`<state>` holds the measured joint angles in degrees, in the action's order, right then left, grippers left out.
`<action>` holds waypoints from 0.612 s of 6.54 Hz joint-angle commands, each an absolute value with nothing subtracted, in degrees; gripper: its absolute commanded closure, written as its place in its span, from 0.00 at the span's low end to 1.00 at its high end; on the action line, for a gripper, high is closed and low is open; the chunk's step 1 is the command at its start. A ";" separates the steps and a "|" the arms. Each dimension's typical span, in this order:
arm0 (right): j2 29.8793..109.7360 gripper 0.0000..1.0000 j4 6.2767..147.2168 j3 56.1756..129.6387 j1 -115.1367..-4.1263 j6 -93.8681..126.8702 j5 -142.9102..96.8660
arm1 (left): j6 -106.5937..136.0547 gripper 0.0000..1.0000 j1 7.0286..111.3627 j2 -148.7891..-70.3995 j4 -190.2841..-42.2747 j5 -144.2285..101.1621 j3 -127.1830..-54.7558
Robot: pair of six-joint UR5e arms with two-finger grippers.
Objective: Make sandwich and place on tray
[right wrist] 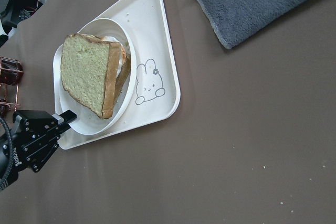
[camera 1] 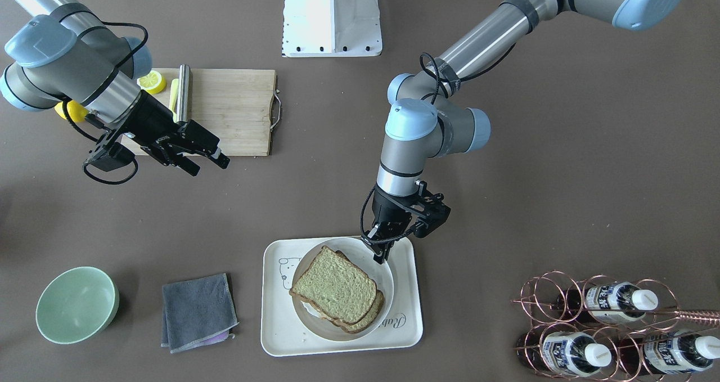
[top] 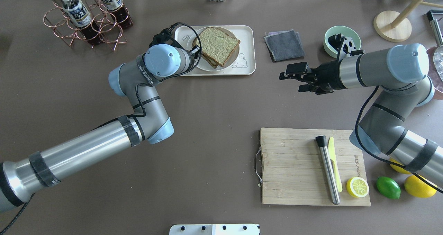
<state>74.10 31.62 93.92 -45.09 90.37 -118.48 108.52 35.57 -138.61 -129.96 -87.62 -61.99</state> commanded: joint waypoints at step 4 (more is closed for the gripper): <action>73.74 0.01 31.99 93.78 -46.84 90.26 -118.91 | 104.25 0.03 41.20 -132.57 -130.17 -95.14 -71.94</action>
